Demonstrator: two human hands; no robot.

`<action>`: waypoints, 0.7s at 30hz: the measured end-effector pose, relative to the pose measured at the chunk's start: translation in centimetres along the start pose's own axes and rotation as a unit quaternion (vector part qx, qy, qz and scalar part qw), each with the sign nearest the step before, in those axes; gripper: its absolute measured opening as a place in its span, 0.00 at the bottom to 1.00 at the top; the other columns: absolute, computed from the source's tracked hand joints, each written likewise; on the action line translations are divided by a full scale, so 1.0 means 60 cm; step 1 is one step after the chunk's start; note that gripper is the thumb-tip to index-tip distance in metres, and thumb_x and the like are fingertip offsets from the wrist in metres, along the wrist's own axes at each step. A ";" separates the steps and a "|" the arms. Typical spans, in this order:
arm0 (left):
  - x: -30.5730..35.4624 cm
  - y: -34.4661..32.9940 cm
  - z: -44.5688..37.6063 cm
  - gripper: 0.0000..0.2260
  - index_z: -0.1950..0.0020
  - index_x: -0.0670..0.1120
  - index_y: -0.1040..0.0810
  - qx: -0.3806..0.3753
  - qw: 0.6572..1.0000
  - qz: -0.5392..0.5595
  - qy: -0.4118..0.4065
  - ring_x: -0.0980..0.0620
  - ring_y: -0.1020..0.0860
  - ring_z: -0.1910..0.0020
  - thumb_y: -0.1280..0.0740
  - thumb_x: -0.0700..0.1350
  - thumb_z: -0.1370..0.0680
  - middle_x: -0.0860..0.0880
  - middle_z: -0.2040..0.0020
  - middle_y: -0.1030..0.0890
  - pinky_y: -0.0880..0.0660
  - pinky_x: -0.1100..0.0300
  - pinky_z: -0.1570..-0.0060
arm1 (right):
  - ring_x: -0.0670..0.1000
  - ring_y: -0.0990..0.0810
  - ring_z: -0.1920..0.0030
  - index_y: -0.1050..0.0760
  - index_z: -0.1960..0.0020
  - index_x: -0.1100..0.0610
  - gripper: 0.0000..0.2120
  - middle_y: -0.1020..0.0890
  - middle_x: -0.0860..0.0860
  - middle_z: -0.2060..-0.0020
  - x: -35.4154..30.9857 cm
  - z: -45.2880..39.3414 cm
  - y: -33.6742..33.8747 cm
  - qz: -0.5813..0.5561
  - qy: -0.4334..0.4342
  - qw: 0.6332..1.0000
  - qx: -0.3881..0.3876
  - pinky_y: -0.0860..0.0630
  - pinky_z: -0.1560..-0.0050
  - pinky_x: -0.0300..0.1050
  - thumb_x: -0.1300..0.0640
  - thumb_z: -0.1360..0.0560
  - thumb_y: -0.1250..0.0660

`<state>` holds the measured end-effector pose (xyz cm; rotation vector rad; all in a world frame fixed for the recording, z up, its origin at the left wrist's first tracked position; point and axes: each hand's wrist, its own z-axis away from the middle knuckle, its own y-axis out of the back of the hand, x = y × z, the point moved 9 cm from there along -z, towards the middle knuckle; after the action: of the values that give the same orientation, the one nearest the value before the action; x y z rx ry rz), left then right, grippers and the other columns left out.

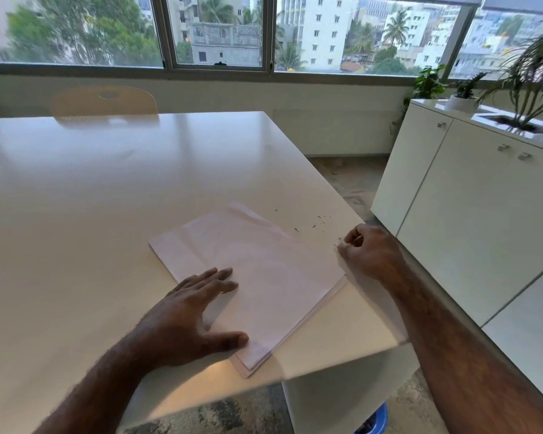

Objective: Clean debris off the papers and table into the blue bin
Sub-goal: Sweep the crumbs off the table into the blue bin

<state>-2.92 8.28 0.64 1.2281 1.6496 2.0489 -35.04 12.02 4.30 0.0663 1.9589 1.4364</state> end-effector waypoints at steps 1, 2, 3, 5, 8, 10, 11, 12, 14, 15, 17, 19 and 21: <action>-0.001 0.000 -0.001 0.45 0.27 0.63 0.38 0.003 1.000 0.002 -0.006 0.69 0.54 0.26 0.40 0.81 0.40 0.68 0.24 0.47 0.49 0.56 0.24 | 0.53 0.19 0.54 0.20 0.55 0.54 0.09 0.16 0.52 0.57 -0.001 0.001 0.004 0.018 0.007 1.000 0.014 0.25 0.54 0.42 0.49 0.28 0.28; -0.001 0.001 -0.002 0.44 0.27 0.62 0.37 0.005 1.000 0.003 -0.012 0.70 0.54 0.26 0.40 0.81 0.39 0.68 0.24 0.47 0.50 0.57 0.24 | 0.54 0.19 0.54 0.20 0.54 0.56 0.09 0.17 0.53 0.57 -0.009 0.003 0.012 0.041 0.023 0.998 0.045 0.25 0.53 0.43 0.50 0.28 0.29; 0.000 0.001 -0.003 0.43 0.27 0.62 0.37 0.006 1.000 0.005 -0.018 0.70 0.54 0.26 0.39 0.80 0.39 0.67 0.24 0.46 0.51 0.57 0.23 | 0.55 0.20 0.55 0.19 0.53 0.57 0.09 0.17 0.55 0.56 -0.023 0.009 0.020 0.051 0.048 0.994 0.081 0.25 0.53 0.43 0.51 0.27 0.29; 0.003 0.002 -0.004 0.41 0.28 0.62 0.35 0.011 0.999 0.016 -0.028 0.71 0.53 0.26 0.39 0.79 0.37 0.67 0.24 0.45 0.51 0.58 0.24 | 0.53 0.20 0.58 0.18 0.53 0.58 0.08 0.16 0.55 0.56 -0.059 0.022 0.021 0.028 0.098 0.989 0.104 0.29 0.56 0.40 0.54 0.26 0.31; -0.011 0.022 -0.005 0.37 0.30 0.59 0.31 0.069 0.995 0.073 -0.005 0.68 0.43 0.27 0.37 0.76 0.35 0.65 0.25 0.40 0.42 0.58 0.26 | 0.51 0.20 0.56 0.18 0.50 0.56 0.10 0.16 0.53 0.54 -0.107 0.037 -0.031 -0.001 0.139 0.990 0.004 0.26 0.52 0.41 0.51 0.26 0.32; -0.035 0.052 -0.007 0.36 0.30 0.54 0.28 0.155 0.983 0.093 0.033 0.63 0.36 0.29 0.36 0.72 0.32 0.61 0.26 0.37 0.37 0.61 0.31 | 0.54 0.20 0.53 0.19 0.48 0.55 0.12 0.18 0.53 0.52 -0.123 0.047 -0.053 0.022 0.150 0.988 -0.016 0.23 0.48 0.47 0.49 0.27 0.31; -0.050 0.068 -0.009 0.34 0.30 0.52 0.28 0.195 0.976 0.082 0.056 0.59 0.34 0.30 0.34 0.69 0.30 0.58 0.26 0.36 0.37 0.62 0.33 | 0.54 0.20 0.52 0.19 0.48 0.55 0.12 0.19 0.53 0.52 -0.127 0.051 -0.056 0.034 0.150 0.988 -0.011 0.23 0.47 0.50 0.48 0.27 0.31; -0.067 0.080 -0.013 0.32 0.29 0.49 0.28 0.220 0.970 0.063 0.084 0.55 0.33 0.29 0.32 0.65 0.28 0.54 0.25 0.35 0.37 0.61 0.33 | 0.54 0.21 0.52 0.19 0.48 0.55 0.13 0.19 0.54 0.51 -0.129 0.053 -0.057 0.042 0.152 0.988 -0.004 0.23 0.47 0.51 0.48 0.27 0.31; -0.107 0.095 -0.026 0.32 0.26 0.45 0.31 0.226 0.963 0.035 0.146 0.50 0.37 0.25 0.31 0.59 0.26 0.47 0.24 0.36 0.41 0.58 0.30 | 0.52 0.22 0.51 0.19 0.47 0.56 0.14 0.20 0.54 0.50 -0.132 0.057 -0.058 0.053 0.156 0.986 0.001 0.23 0.47 0.48 0.47 0.26 0.32; -0.128 0.100 -0.034 0.33 0.25 0.44 0.33 0.220 0.960 0.031 0.172 0.49 0.39 0.24 0.33 0.61 0.25 0.44 0.24 0.36 0.42 0.57 0.29 | 0.52 0.22 0.50 0.19 0.46 0.56 0.15 0.20 0.53 0.50 -0.132 0.058 -0.058 0.061 0.159 0.985 0.001 0.25 0.48 0.45 0.47 0.25 0.32; -0.161 0.113 -0.049 0.37 0.25 0.43 0.34 0.214 0.953 0.030 0.214 0.45 0.37 0.25 0.39 0.63 0.28 0.41 0.25 0.34 0.42 0.54 0.28 | 0.52 0.23 0.48 0.20 0.45 0.57 0.16 0.21 0.53 0.49 -0.135 0.063 -0.059 0.073 0.165 0.984 0.001 0.31 0.51 0.42 0.47 0.25 0.33; -0.183 0.125 -0.066 0.34 0.26 0.42 0.33 0.202 0.947 0.020 0.249 0.43 0.35 0.27 0.38 0.60 0.26 0.41 0.27 0.31 0.42 0.54 0.29 | 0.52 0.23 0.48 0.20 0.46 0.57 0.16 0.21 0.52 0.49 -0.139 0.071 -0.058 0.082 0.168 0.982 -0.001 0.36 0.53 0.41 0.46 0.24 0.34; -0.189 0.132 -0.084 0.26 0.28 0.43 0.30 0.181 0.947 0.006 0.266 0.44 0.34 0.28 0.35 0.55 0.22 0.41 0.28 0.29 0.43 0.56 0.30 | 0.52 0.22 0.48 0.20 0.49 0.57 0.16 0.22 0.52 0.50 -0.143 0.078 -0.060 0.093 0.173 0.981 -0.006 0.36 0.54 0.40 0.45 0.25 0.34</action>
<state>2.87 -5.10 2.50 0.8032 2.3460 2.2916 -24.66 10.84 4.82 -0.0069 2.2735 1.6702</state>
